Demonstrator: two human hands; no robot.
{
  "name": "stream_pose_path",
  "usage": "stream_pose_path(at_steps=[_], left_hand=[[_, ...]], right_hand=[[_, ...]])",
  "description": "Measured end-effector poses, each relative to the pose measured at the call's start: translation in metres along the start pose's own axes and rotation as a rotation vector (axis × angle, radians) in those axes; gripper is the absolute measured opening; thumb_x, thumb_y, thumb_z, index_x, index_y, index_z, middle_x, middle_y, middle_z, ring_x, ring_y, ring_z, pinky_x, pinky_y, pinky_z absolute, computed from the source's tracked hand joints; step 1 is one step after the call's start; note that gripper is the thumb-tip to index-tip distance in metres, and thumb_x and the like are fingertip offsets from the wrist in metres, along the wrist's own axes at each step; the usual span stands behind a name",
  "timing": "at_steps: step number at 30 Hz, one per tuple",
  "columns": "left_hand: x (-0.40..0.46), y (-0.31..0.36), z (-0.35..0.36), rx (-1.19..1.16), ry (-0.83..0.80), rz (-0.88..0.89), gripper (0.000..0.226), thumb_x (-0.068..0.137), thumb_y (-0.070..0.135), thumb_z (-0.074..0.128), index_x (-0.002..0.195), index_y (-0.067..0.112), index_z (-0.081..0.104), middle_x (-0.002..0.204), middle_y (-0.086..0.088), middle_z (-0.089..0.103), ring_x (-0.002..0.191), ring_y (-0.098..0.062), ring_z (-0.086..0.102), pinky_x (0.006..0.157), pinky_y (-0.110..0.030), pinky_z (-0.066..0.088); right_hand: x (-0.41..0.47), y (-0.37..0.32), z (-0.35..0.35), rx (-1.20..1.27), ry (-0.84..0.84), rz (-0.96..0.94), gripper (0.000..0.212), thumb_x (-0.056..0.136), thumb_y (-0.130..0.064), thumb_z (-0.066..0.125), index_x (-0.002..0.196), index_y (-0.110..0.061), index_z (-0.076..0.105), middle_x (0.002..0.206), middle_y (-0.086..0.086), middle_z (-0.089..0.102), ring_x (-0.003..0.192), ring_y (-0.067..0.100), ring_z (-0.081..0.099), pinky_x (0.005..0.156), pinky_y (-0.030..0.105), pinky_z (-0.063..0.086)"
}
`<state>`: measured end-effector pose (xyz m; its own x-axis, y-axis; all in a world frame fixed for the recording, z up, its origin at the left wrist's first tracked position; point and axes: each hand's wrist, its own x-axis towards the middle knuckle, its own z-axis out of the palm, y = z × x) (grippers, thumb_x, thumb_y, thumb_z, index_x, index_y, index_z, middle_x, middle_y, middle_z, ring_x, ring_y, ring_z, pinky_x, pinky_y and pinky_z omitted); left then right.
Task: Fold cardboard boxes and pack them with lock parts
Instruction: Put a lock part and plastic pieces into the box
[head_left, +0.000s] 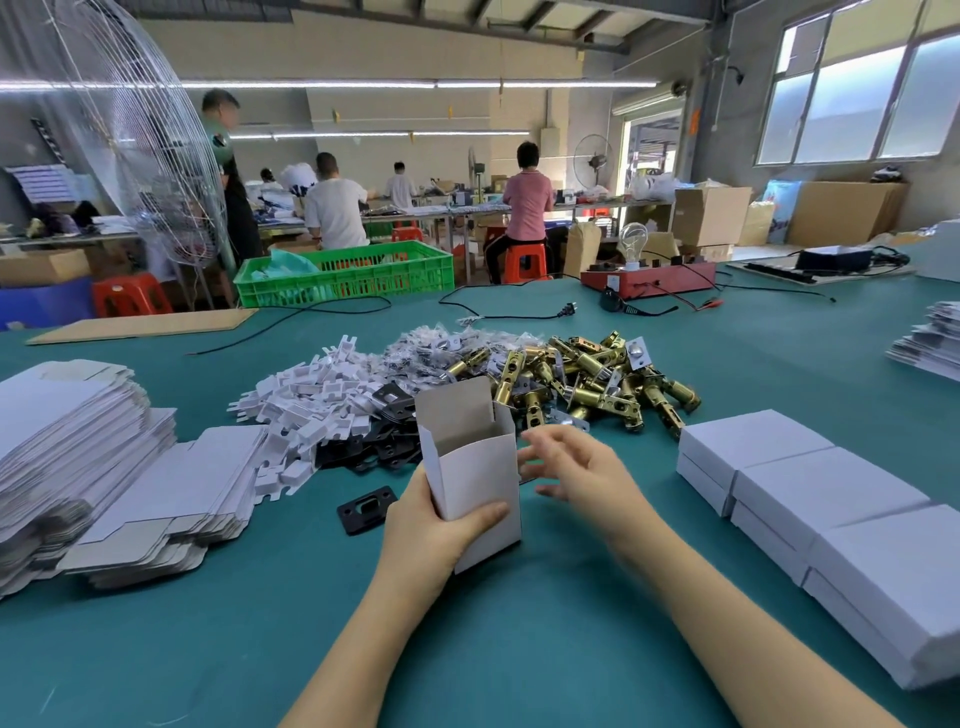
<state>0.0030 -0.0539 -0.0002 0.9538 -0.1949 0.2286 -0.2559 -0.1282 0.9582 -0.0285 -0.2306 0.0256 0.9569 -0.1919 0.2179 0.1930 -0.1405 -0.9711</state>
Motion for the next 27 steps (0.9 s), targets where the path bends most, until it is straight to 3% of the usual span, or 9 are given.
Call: stream_pose_path(at_steps=[4,7,9,11,14,20,23,27], left_hand=[[0.000,0.000,-0.001,0.009,-0.014,-0.016,0.049,0.069,0.026,0.088,0.104,0.041,0.057,0.101,0.021,0.068,0.084,0.011,0.062,0.072,-0.019,0.050],[0.001,0.001,-0.001,-0.001,-0.011,-0.022,0.046,0.071,0.026,0.087,0.102,0.041,0.057,0.101,0.022,0.067,0.084,0.011,0.062,0.073,-0.020,0.052],[0.001,0.000,-0.001,-0.015,-0.014,-0.027,0.046,0.071,0.026,0.087,0.103,0.041,0.057,0.102,0.021,0.068,0.086,0.008,0.063,0.077,-0.024,0.054],[0.001,-0.001,-0.001,-0.040,-0.017,-0.033,0.047,0.071,0.024,0.087,0.104,0.040,0.058,0.101,0.020,0.069,0.088,0.004,0.065,0.081,-0.028,0.056],[0.001,-0.003,-0.001,-0.072,-0.025,-0.046,0.048,0.072,0.022,0.087,0.108,0.038,0.059,0.101,0.018,0.070,0.089,0.001,0.066,0.083,-0.031,0.057],[0.004,-0.004,-0.002,-0.093,-0.036,-0.052,0.047,0.073,0.027,0.086,0.106,0.041,0.056,0.105,0.017,0.068,0.093,-0.001,0.065,0.082,-0.029,0.057],[0.005,-0.005,-0.002,-0.099,-0.037,-0.058,0.046,0.073,0.027,0.086,0.106,0.040,0.056,0.105,0.018,0.068,0.094,-0.001,0.065,0.082,-0.028,0.056],[0.005,-0.004,-0.002,-0.091,-0.039,-0.057,0.045,0.074,0.027,0.085,0.107,0.040,0.057,0.106,0.018,0.067,0.093,0.001,0.064,0.079,-0.024,0.054]], right_hand=[[0.024,-0.004,-0.038,-0.112,0.397,0.019,0.010,0.096,-0.022,0.055,0.092,-0.017,0.062,0.089,0.004,0.068,0.092,0.024,0.065,0.082,0.037,0.054],[0.047,0.006,-0.053,-0.443,0.539,0.071,0.015,0.092,-0.010,0.051,0.104,-0.010,0.061,0.096,0.006,0.063,0.090,0.025,0.058,0.072,0.034,0.046],[0.060,0.014,-0.056,-0.823,0.482,0.081,0.026,0.091,-0.004,0.047,0.116,-0.003,0.054,0.112,0.015,0.057,0.101,0.030,0.053,0.074,0.033,0.038],[0.071,0.020,-0.059,-1.130,0.347,0.109,0.040,0.091,-0.005,0.048,0.130,0.000,0.043,0.126,0.021,0.048,0.116,0.035,0.046,0.088,0.035,0.039],[0.084,0.025,-0.067,-1.305,0.206,0.253,0.048,0.093,-0.015,0.051,0.136,-0.004,0.034,0.141,0.018,0.040,0.136,0.036,0.029,0.111,0.043,0.031],[0.082,0.035,-0.069,-1.501,0.345,0.061,0.032,0.089,-0.009,0.055,0.121,-0.007,0.048,0.123,0.012,0.052,0.113,0.031,0.046,0.092,0.035,0.040],[0.079,0.038,-0.066,-1.592,0.351,-0.007,0.033,0.088,-0.007,0.052,0.120,-0.011,0.053,0.119,0.009,0.056,0.111,0.029,0.048,0.089,0.035,0.042],[0.072,0.045,-0.062,-1.436,0.380,0.042,0.028,0.090,-0.006,0.051,0.117,-0.012,0.054,0.120,0.014,0.052,0.113,0.033,0.046,0.085,0.038,0.043]])
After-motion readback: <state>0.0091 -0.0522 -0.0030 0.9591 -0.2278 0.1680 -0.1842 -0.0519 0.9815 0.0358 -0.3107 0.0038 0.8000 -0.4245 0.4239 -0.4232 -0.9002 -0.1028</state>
